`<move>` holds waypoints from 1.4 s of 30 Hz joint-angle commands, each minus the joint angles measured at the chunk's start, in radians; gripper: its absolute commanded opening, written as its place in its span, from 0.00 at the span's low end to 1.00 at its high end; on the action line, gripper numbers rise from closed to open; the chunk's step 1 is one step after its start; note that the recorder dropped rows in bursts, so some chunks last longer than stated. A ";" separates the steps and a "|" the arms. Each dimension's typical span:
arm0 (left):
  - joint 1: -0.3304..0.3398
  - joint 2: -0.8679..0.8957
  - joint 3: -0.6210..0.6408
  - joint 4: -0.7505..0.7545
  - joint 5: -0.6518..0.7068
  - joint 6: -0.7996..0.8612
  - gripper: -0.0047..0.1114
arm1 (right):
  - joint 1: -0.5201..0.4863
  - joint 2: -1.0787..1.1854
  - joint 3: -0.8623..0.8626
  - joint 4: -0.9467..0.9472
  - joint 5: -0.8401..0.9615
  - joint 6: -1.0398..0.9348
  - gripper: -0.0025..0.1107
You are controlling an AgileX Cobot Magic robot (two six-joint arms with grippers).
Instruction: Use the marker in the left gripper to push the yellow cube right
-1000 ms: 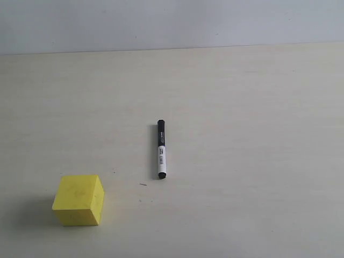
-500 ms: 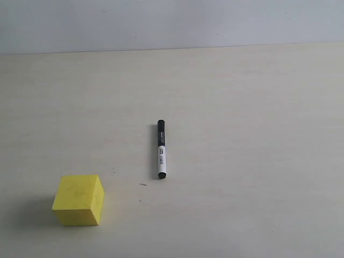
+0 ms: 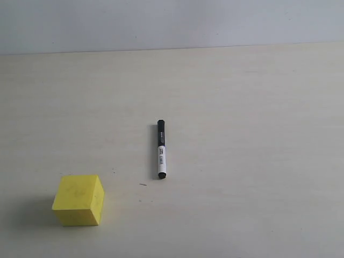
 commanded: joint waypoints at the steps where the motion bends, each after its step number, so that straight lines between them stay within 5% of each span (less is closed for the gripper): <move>1: 0.004 -0.006 -0.046 -0.008 -0.320 -0.162 0.04 | -0.006 -0.006 0.004 -0.001 -0.015 -0.001 0.02; 4: 0.004 0.107 -0.266 -0.008 -0.186 -0.015 0.04 | -0.006 -0.006 0.004 -0.001 -0.015 -0.001 0.02; 8: 0.004 0.565 -0.668 0.001 0.340 0.200 0.04 | -0.006 -0.006 0.004 -0.001 -0.015 -0.001 0.02; 14: -0.023 1.084 -0.941 -0.039 0.961 0.432 0.04 | -0.006 -0.006 0.004 -0.001 -0.015 -0.001 0.02; 17: -0.098 1.300 -1.030 -0.109 1.150 0.549 0.04 | -0.006 -0.006 0.004 -0.001 -0.015 -0.001 0.02; 20: -0.271 1.554 -1.152 -0.115 1.323 0.576 0.04 | -0.006 -0.006 0.004 -0.001 -0.015 -0.001 0.02; 22: -0.367 1.664 -1.237 -0.112 1.325 0.517 0.04 | -0.006 -0.006 0.004 -0.001 -0.015 -0.001 0.02; 29: -0.547 1.848 -1.526 -0.024 1.335 0.421 0.04 | -0.006 -0.006 0.004 -0.001 -0.015 -0.001 0.02; 35: -0.584 1.987 -1.647 -0.017 1.384 0.333 0.04 | -0.006 -0.006 0.004 -0.001 -0.015 -0.001 0.02; 37: -0.584 2.028 -1.652 -0.017 1.384 0.272 0.09 | -0.006 -0.006 0.004 -0.001 -0.015 -0.001 0.02; 42: -0.584 2.077 -1.654 -0.017 1.314 0.198 0.41 | -0.006 -0.006 0.004 -0.001 -0.015 -0.001 0.02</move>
